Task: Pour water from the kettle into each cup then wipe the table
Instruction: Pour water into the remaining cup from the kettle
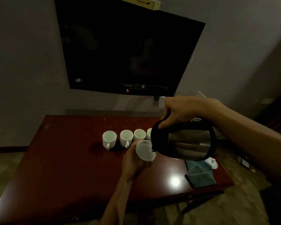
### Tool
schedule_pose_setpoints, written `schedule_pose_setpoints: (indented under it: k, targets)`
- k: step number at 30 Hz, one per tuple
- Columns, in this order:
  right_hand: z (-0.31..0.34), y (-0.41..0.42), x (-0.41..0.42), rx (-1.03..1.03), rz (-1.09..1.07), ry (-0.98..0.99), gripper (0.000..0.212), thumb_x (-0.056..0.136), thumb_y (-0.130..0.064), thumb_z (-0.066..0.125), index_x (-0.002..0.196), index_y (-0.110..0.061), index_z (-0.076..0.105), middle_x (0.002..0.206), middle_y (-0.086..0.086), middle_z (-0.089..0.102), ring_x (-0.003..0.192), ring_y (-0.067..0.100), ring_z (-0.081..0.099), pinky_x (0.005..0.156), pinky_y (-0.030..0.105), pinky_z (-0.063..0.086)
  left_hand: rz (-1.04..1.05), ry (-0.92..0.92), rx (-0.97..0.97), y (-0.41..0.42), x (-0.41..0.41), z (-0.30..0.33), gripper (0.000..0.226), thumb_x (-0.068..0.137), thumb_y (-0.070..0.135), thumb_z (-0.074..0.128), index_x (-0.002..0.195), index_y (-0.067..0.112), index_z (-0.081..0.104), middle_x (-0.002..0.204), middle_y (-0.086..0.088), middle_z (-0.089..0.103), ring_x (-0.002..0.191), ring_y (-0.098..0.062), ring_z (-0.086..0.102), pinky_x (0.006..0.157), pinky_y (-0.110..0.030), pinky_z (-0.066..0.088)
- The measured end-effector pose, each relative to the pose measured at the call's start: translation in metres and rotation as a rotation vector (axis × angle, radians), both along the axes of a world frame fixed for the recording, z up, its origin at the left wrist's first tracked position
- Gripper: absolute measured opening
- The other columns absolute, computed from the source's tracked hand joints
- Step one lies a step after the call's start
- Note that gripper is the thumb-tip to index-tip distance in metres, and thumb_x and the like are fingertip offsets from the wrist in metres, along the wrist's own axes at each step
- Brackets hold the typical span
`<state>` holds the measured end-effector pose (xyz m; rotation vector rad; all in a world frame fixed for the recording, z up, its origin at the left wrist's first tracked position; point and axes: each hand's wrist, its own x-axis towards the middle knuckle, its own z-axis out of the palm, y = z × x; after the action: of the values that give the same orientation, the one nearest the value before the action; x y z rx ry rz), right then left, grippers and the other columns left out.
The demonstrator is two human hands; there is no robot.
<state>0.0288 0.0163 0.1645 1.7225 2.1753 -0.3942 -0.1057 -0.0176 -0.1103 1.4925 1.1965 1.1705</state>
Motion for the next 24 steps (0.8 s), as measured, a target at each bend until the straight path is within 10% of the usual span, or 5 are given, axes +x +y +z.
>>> schedule_pose_setpoints:
  k: [17, 24]
  targets:
    - [-0.0056, 0.0036, 0.0025, 0.033, 0.013, -0.021, 0.032, 0.076, -0.059, 0.077, 0.079, -0.032, 0.062, 0.083, -0.008, 0.068, 0.082, 0.017, 0.069, 0.080, 0.039, 0.061, 0.008, 0.044, -0.011, -0.0059, 0.0040, 0.0022, 0.068, 0.050, 0.055, 0.080, 0.110, 0.063, 0.048, 0.112, 0.031, 0.059, 0.112, -0.006, 0.059, 0.092, -0.039, 0.054]
    - [-0.0068, -0.0012, 0.0039, 0.020, 0.006, -0.028, 0.033, 0.077, -0.057, 0.077, 0.079, -0.029, 0.060, 0.087, -0.001, 0.071, 0.086, 0.023, 0.072, 0.083, 0.047, 0.061, -0.009, 0.066, -0.016, -0.0023, 0.0071, -0.0032, 0.076, 0.053, 0.048, 0.086, 0.122, 0.044, 0.054, 0.120, 0.020, 0.063, 0.113, -0.006, 0.060, 0.090, -0.044, 0.056]
